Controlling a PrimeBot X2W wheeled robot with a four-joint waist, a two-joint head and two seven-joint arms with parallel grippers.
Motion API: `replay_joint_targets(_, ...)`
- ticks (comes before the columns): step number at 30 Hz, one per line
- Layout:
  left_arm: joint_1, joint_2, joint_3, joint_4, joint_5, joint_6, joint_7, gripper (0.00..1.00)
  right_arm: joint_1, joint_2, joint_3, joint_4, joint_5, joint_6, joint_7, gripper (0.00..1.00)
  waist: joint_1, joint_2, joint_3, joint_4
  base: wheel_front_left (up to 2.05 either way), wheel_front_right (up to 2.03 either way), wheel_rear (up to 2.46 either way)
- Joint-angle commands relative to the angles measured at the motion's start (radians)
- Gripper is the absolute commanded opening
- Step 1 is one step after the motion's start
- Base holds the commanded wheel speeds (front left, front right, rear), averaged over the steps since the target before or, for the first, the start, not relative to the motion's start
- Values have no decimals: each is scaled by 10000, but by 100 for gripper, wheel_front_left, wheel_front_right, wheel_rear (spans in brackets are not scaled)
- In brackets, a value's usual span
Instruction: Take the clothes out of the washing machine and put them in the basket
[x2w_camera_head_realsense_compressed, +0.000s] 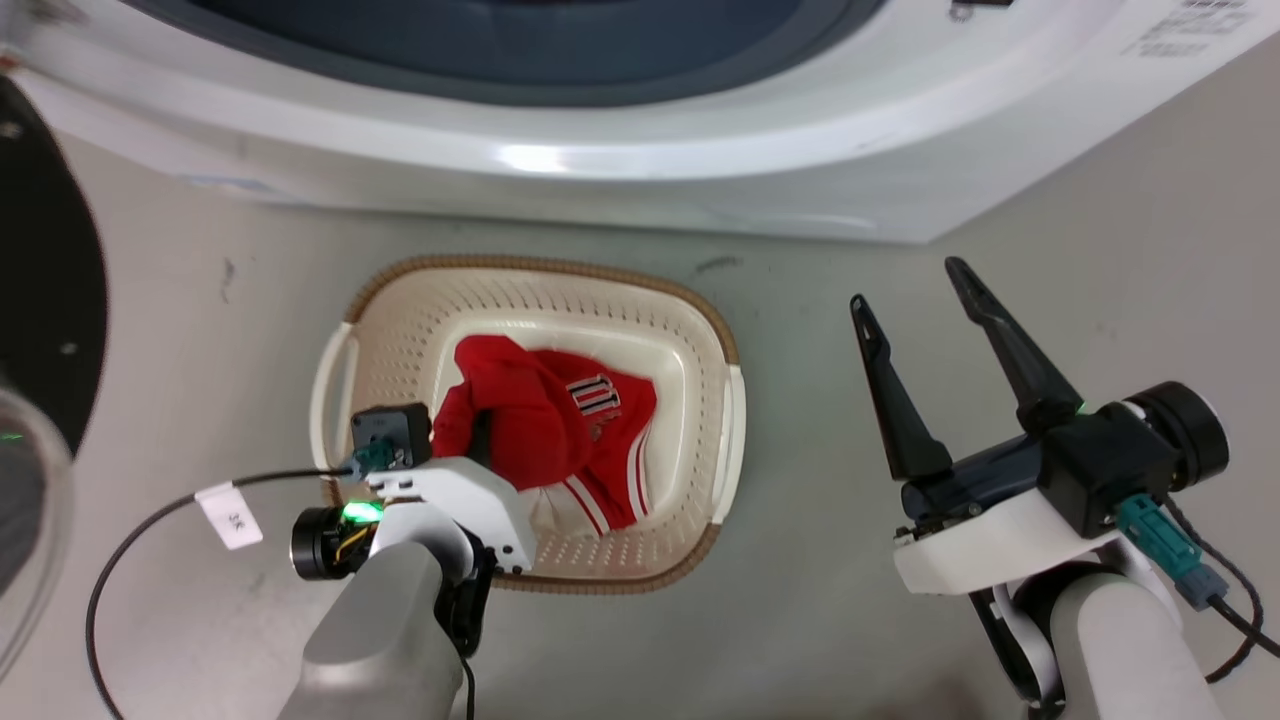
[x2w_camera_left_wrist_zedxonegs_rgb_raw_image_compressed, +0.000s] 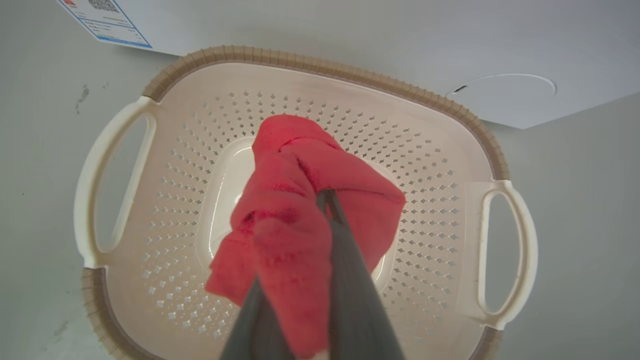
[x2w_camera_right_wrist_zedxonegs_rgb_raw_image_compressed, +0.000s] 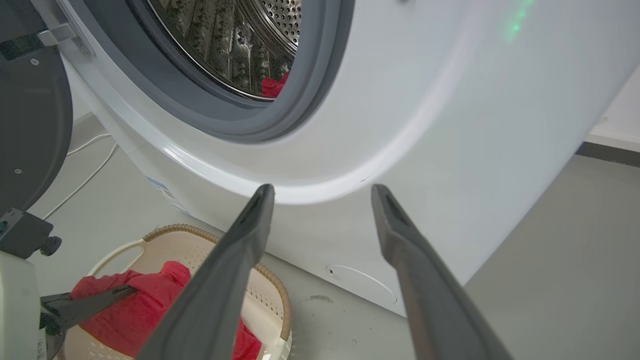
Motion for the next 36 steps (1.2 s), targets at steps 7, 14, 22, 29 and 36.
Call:
replay_joint_targets(7, -1326, -5, -115, 2071, -354, 181, -50, 0, -523, -2, 115, 106, 54, -7, -266, 100, -3, 0, 1777, -664, 0, 0, 0)
replay_joint_targets(14, -1828, 262, -135, 2798, -434, -22, 74, 0, -718, -2, 161, 325, 89, -7, -486, 100, -3, 0, 2132, -835, 0, 0, 0)
replay_joint_targets(22, -1383, 229, -71, 2953, -560, -26, -31, 100, -566, -3, -10, 1061, 174, -7, -801, 100, -3, 0, 665, -679, 0, 0, 0)
replay_joint_targets(29, -193, 254, 81, 1725, -333, 61, -48, 100, -14, -3, -267, 1425, 326, -7, -859, 100, -3, 0, -1160, -530, 0, 0, 0)
replay_joint_targets(36, 1620, 274, 516, -506, 405, 120, -52, 100, 716, -2, -704, 1373, 484, -7, -778, 100, -3, 0, -2988, -364, 0, 0, 0)
